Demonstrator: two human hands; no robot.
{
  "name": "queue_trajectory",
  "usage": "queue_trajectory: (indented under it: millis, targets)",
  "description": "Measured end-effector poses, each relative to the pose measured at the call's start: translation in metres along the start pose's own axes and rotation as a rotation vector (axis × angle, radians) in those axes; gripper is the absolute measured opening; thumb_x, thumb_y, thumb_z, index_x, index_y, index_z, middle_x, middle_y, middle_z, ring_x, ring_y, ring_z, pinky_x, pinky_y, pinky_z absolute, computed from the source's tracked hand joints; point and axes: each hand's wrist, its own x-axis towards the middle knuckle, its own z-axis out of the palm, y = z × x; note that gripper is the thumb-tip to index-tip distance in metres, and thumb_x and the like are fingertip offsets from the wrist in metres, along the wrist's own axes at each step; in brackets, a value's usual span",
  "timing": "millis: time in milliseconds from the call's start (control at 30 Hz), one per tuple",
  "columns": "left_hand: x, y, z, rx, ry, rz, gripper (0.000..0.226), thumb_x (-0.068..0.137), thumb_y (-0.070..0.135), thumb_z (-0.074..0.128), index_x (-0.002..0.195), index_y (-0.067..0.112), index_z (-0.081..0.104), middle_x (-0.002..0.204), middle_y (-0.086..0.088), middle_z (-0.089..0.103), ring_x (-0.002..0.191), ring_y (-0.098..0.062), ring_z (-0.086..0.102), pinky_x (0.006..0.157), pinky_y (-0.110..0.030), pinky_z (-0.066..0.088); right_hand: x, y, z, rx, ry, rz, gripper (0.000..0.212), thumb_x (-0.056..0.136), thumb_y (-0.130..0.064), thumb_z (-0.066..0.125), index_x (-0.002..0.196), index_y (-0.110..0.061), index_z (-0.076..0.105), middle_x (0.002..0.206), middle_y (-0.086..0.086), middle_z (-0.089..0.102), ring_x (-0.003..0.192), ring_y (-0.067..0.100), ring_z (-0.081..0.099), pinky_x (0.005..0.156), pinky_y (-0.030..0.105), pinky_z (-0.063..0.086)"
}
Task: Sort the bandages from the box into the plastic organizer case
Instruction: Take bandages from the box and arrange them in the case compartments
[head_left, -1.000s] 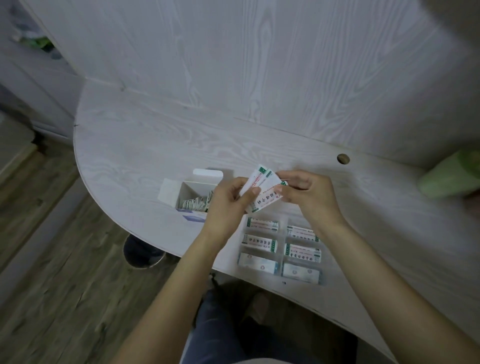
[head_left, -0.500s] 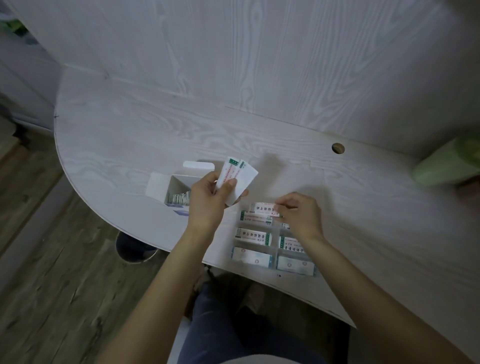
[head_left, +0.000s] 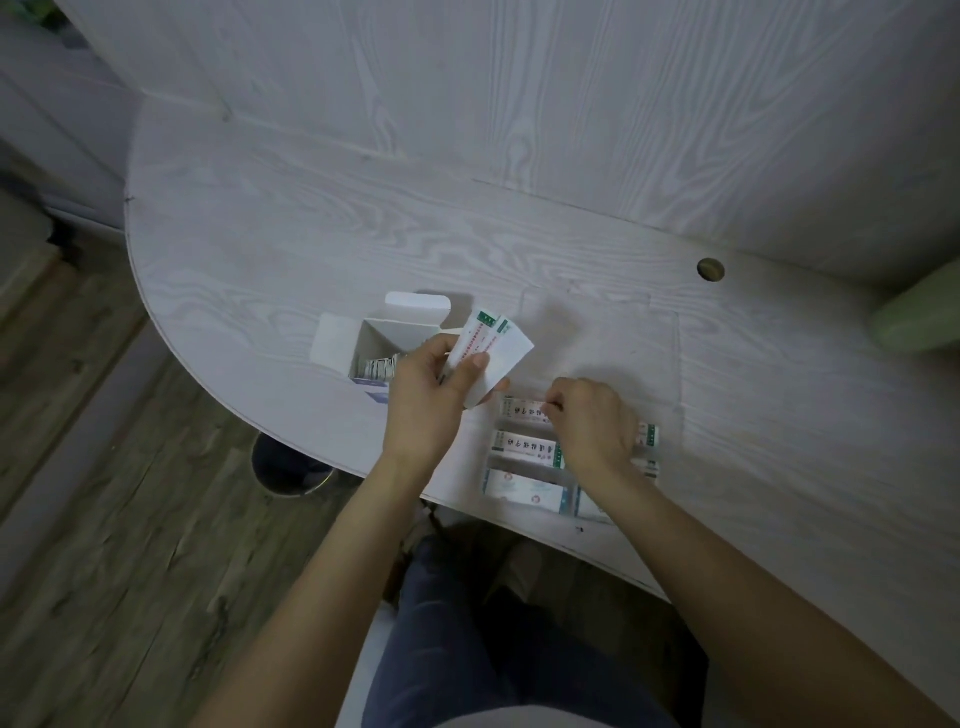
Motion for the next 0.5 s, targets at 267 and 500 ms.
queue_trajectory:
  millis: [267,500]
  targets:
    - [-0.001,0.008,0.001,-0.041,0.000,0.000,0.009,0.093,0.000,0.053,0.095,0.006,0.060,0.088,-0.003,0.066,0.063,0.001,0.066,0.051,-0.008,0.045,0.000,-0.012,-0.010,-0.334,-0.090,-0.200,0.017,0.094,-0.008,0.048,0.083,-0.020,0.052,0.096,0.003,0.068,0.085,0.023,0.064,0.061,0.027,0.031]
    - [0.003,0.006,-0.002,0.061,0.021,0.039,0.019,0.092,0.007,0.057,0.085,0.024,0.061,0.080,0.006,0.070,0.069,-0.004,0.067,0.055,-0.014,0.045,0.011,-0.022,-0.011,-0.292,-0.204,-0.382,0.016,0.090,-0.006,0.048,0.098,-0.014,0.059,0.096,0.009,0.067,0.078,0.027,0.057,0.062,0.027,0.030]
